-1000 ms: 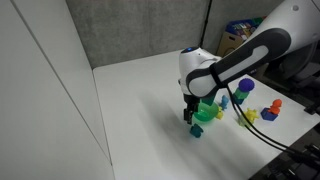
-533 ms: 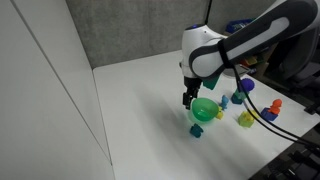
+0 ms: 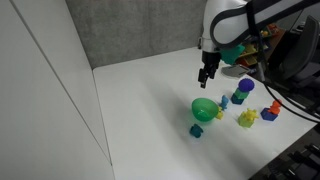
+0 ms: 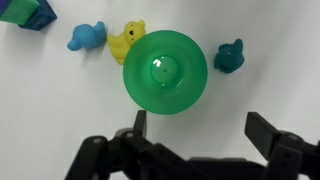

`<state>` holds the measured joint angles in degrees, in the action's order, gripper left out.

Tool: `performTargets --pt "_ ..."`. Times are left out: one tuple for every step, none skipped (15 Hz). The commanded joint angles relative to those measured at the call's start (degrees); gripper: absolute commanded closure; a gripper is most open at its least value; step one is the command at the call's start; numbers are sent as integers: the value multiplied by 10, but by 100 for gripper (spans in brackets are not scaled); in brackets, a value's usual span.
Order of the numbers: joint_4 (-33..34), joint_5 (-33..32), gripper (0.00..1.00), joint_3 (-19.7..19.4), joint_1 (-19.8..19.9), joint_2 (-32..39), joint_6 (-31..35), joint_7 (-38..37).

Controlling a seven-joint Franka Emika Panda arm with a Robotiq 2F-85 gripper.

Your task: Remove the blue folded paper from the bowl

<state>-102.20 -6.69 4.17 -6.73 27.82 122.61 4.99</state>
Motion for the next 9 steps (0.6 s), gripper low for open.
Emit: performTargets --pt "-67 17 0 -5 19 -84 -22 -10" --pt "-81 21 0 -7 25 -102 -27 -9" --pt "-97 25 0 -9 29 -124 -30 -9" --pt "-112 30 0 -10 33 -143 -36 -7" --pt "-127 34 0 -12 36 -164 -43 -7" --pt "-140 37 0 -13 38 -182 -51 -7" --pt "-151 42 0 -14 41 -201 -60 -6" --pt "-161 45 0 -15 42 -219 -71 -6" --pt "-169 47 0 -16 43 -239 -83 -9"
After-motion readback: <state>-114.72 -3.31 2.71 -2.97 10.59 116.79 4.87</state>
